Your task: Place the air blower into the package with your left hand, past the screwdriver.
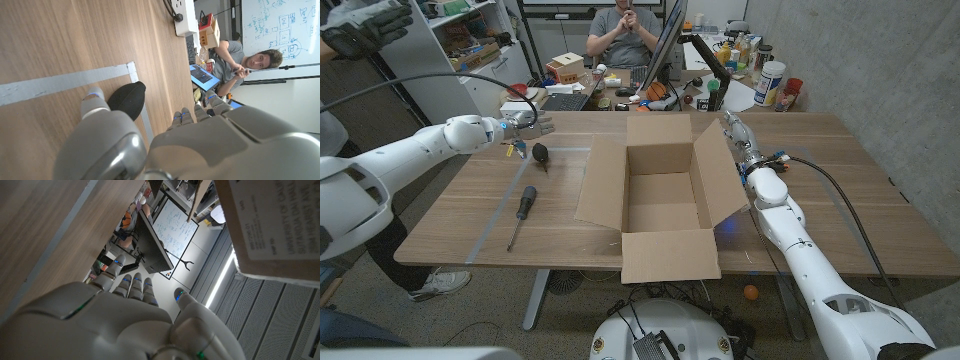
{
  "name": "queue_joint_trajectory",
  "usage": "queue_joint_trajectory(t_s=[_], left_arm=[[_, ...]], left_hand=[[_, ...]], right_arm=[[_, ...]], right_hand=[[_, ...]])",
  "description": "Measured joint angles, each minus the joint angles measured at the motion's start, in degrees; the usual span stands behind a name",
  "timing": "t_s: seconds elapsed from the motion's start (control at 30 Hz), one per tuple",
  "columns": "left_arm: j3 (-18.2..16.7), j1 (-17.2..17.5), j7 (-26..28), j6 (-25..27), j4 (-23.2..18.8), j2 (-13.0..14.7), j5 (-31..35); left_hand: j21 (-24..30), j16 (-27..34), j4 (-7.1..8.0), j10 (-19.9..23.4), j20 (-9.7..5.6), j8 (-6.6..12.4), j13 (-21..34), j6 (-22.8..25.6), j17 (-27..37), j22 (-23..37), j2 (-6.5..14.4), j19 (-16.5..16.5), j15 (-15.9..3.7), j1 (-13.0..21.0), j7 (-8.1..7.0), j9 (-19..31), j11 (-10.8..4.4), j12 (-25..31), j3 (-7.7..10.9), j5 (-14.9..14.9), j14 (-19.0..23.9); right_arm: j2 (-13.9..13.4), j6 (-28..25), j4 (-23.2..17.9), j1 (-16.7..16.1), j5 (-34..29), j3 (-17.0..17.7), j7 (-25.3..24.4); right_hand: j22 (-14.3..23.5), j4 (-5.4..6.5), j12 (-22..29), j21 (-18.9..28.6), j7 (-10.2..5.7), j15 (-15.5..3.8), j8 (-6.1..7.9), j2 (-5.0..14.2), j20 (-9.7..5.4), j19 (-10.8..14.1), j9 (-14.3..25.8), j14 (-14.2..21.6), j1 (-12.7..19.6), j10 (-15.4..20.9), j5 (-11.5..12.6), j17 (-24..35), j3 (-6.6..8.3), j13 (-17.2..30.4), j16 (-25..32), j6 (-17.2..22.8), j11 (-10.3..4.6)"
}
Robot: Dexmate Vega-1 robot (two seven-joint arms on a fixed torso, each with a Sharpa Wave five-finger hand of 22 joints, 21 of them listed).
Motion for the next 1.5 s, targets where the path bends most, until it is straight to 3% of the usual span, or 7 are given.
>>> queue_joint_trajectory(t_s=[0.27,0.6,0.87,1.0,1.13,1.27,1.5], left_arm=[[1.51,-0.02,0.59,1.10,0.97,-0.30,-1.00],[2.65,0.17,1.66,3.21,1.81,-0.51,-1.06],[3.95,0.21,2.48,4.00,3.50,-1.36,-1.14],[4.69,0.21,3.48,4.58,5.09,-2.27,-1.58],[5.67,0.01,4.85,5.12,7.26,-3.44,-2.38],[6.29,-0.16,6.08,5.48,8.43,-4.06,-3.33],[7.66,-0.77,7.82,5.54,10.50,-5.06,-5.87]], left_hand=[[0.71,0.61,0.45,0.00,0.67,0.84,0.17,0.19,0.00,0.00,0.16,1.35,0.00,0.16,-0.24,0.00,0.00,0.75,-1.01,0.54,0.00],[1.71,1.09,0.81,0.00,0.67,2.06,0.16,0.09,-0.08,0.00,2.27,4.63,-1.10,2.71,-3.21,0.00,-0.01,1.87,-2.37,3.14,0.97],[1.71,1.10,0.91,0.00,0.60,1.55,0.16,-0.22,-0.13,0.29,2.86,4.71,-1.02,3.77,-3.51,0.01,-0.01,1.87,-3.20,4.23,1.04],[2.18,1.09,1.02,0.00,1.15,1.55,0.16,-0.22,0.00,0.28,3.63,7.16,-1.48,4.54,-3.51,0.01,-0.01,1.87,-3.74,4.99,2.40],[4.02,1.12,1.64,0.01,0.94,1.55,0.11,0.09,0.00,0.28,5.28,12.72,-1.94,6.19,-3.82,0.01,-0.02,2.50,-4.42,6.38,5.57],[6.75,2.26,1.94,2.50,-0.03,1.55,0.00,0.07,0.00,0.12,7.87,22.39,-2.94,8.77,-4.49,0.01,-0.81,2.51,-5.85,8.06,11.71],[12.05,4.71,2.25,13.20,-5.85,1.85,0.00,0.02,0.00,0.12,12.25,41.86,-4.57,14.22,-5.06,0.12,-4.14,4.50,-8.99,9.11,30.65]], right_arm=[[-0.09,0.46,0.87,0.38,0.31,0.12,0.24],[-0.10,1.05,2.18,0.99,0.49,0.16,0.51],[-0.10,1.90,3.03,1.34,0.69,0.16,0.66],[-0.11,2.13,3.32,1.47,0.69,0.14,0.71],[-0.16,2.28,3.52,1.61,0.70,0.09,0.81],[-0.22,2.31,3.70,1.68,0.71,0.05,0.85],[-0.32,2.41,3.82,1.83,0.71,-0.05,0.93]], right_hand=[[0.00,0.00,0.00,-0.21,0.00,0.00,0.00,0.00,-0.02,0.02,0.00,0.00,0.00,0.18,0.00,0.00,0.00,0.00,0.00,0.00,-0.18],[0.00,0.00,0.00,-0.43,-0.32,0.00,0.00,0.00,-0.22,0.21,0.00,0.64,0.00,0.31,0.00,0.00,0.00,0.00,0.00,0.32,-0.31],[0.00,0.00,0.00,-0.43,-0.32,0.00,0.00,0.00,-0.22,0.21,0.00,0.63,0.00,0.30,0.00,0.00,0.00,0.00,0.00,0.32,-0.31],[0.00,0.00,0.00,-0.84,-0.31,0.00,0.00,0.00,-0.22,0.21,0.00,0.63,0.00,0.30,0.00,0.00,0.00,0.00,0.00,0.32,-0.31],[0.00,0.00,0.00,-0.84,-0.31,0.00,0.00,0.00,-0.25,0.24,0.00,0.63,0.00,0.31,0.00,0.00,0.00,0.00,0.00,0.31,-0.30],[0.00,0.00,0.00,-1.05,-0.31,0.00,0.00,0.00,-0.21,0.64,0.00,0.63,0.00,0.30,0.00,0.00,0.00,0.00,0.00,0.31,-0.30],[0.00,0.00,0.00,-1.05,-0.31,0.00,0.00,0.00,-0.22,0.63,0.00,0.62,0.00,0.62,0.00,0.00,0.00,0.00,0.00,0.31,-0.62]])
